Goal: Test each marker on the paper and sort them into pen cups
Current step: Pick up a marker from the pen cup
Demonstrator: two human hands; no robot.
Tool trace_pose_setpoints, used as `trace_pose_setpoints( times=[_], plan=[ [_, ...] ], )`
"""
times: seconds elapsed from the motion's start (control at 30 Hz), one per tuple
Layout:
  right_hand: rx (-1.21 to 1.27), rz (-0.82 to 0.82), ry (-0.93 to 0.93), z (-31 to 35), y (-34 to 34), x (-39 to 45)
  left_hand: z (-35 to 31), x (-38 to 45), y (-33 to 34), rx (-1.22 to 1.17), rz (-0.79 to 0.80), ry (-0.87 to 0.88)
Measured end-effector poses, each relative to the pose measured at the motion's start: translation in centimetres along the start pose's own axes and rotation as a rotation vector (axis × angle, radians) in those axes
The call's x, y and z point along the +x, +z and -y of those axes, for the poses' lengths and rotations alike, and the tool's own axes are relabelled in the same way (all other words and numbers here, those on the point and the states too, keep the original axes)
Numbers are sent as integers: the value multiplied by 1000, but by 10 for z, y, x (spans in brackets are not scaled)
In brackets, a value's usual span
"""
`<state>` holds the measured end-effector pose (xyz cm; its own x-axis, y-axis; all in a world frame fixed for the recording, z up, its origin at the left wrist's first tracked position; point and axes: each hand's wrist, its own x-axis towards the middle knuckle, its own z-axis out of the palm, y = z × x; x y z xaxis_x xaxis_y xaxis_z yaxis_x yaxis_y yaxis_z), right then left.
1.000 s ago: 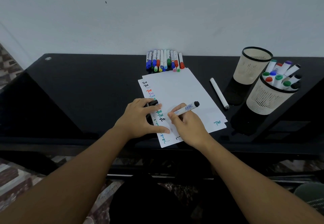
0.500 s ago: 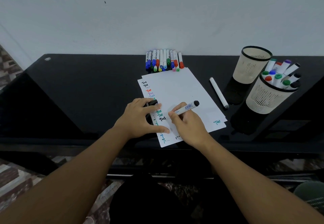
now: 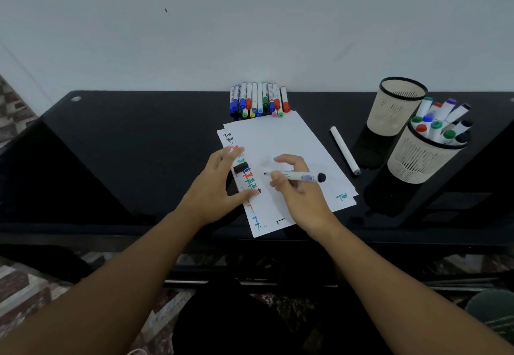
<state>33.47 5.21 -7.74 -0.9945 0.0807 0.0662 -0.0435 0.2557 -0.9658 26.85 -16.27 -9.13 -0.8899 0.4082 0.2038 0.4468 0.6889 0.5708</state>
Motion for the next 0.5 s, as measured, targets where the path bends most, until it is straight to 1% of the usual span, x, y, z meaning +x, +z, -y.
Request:
trace_pose_setpoints(
  times=[0.1,0.17,0.23,0.33,0.43,0.5],
  plan=[
    [46,-11,-19,3,0,-3,2,6,0,-44,-56,-95],
    [7,-24,-31,1,-1,-3,1,13,-1,-19,-52,-158],
    [-58,17,-31,-4,-3,-1,-3,19,0,9,-55,-187],
    [-115,134,43,-3,-8,2,-9,22,8,28,-72,-198],
    [-41,228,112,6,-13,7,-9,16,13,8,-156,-168],
    [60,197,109,11,-17,12,-11,13,14,-29,-204,-144]
  ],
)
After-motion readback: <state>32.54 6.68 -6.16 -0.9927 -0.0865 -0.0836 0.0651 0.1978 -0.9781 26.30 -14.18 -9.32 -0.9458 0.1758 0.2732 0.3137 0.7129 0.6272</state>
